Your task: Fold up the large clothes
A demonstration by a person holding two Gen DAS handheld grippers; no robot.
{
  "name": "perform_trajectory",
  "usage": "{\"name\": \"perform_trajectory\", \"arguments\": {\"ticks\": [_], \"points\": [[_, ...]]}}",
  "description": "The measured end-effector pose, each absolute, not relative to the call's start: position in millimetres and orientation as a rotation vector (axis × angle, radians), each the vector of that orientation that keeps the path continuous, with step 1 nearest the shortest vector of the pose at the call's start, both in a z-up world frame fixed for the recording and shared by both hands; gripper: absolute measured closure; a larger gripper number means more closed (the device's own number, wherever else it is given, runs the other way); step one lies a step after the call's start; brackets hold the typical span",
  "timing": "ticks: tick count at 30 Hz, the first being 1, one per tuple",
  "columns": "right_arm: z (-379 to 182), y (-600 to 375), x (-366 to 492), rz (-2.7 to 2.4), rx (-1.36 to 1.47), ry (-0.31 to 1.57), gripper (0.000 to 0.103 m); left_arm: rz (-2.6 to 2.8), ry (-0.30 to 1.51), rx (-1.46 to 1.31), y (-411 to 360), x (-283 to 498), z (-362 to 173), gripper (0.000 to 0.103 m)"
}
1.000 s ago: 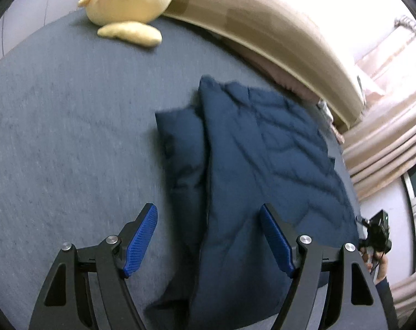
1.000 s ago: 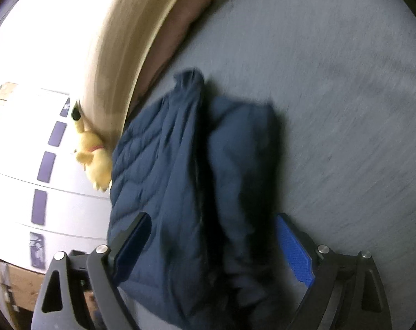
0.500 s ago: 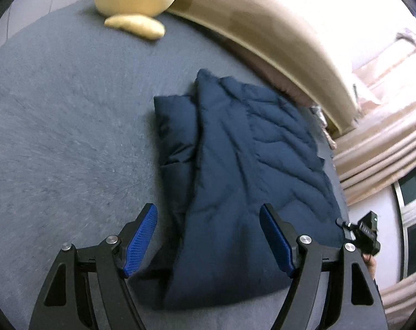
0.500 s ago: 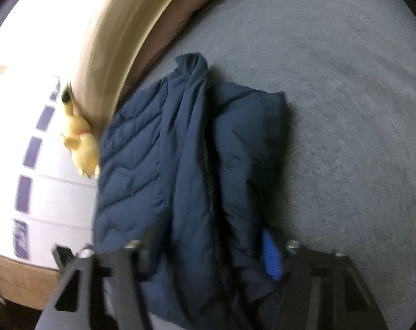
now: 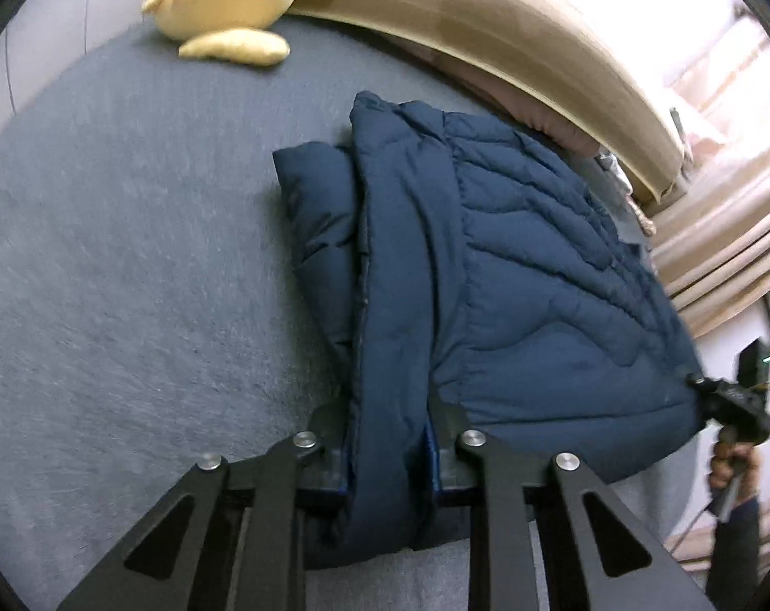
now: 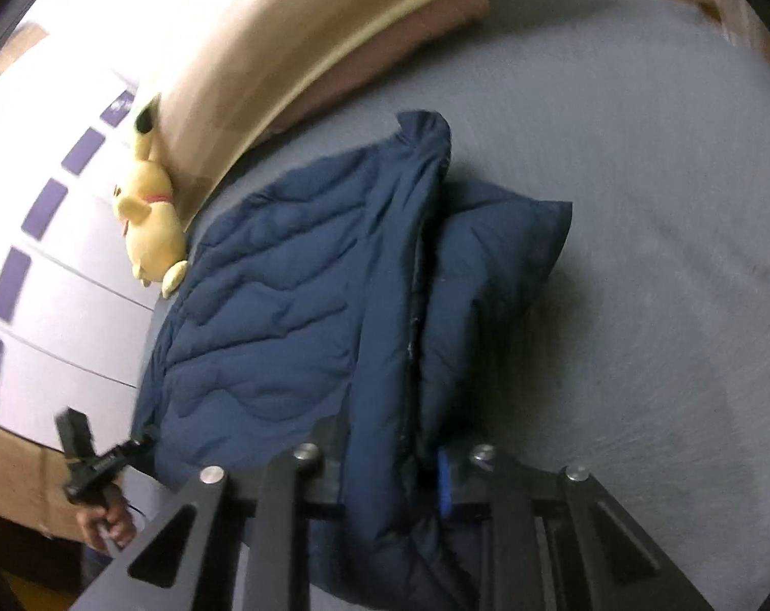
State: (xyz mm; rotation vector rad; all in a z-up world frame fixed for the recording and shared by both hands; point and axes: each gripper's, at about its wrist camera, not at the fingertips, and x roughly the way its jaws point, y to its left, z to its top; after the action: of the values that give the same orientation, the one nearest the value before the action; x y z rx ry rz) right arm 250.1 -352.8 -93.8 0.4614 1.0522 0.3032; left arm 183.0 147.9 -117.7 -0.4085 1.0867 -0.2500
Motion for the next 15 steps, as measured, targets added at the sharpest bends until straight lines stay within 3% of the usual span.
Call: {"name": "perform_trajectory", "arguments": {"ticks": [2,4,5,6,8,12,15], "points": [[-98.8,-351.9,250.2,0.296,0.451,1.063,0.077,-0.235,1.107,-0.395,143.6,183.0,-130.9,0.079],[-128.9,-352.4,258.6,0.269,0.485,1.142,0.063,-0.225,1.124,-0.373,138.0,186.8,-139.4,0.073],[-144.8,-356.9,260.8,0.25,0.525,1.167,0.044,-0.222,1.118,-0.357,135.9,187.7,-137.3,0.073],[-151.8,-364.0,260.1,0.241,0.568,1.157,0.035,-0.221,1.112,-0.339,135.7,187.4,-133.6,0.068],[-155.6,-378.7,257.2,0.255,0.669,1.121,0.029,-0.228,1.086,-0.308,139.6,185.8,-122.3,0.064],[-130.4,-409.3,257.7,0.216,0.704,1.011,0.028,-0.209,1.014,-0.344,164.9,197.0,-102.5,0.05],[-115.5,-409.5,274.3,0.221,0.704,0.973,0.028,-0.217,1.001,-0.402,172.8,221.7,-101.5,0.049]]}}
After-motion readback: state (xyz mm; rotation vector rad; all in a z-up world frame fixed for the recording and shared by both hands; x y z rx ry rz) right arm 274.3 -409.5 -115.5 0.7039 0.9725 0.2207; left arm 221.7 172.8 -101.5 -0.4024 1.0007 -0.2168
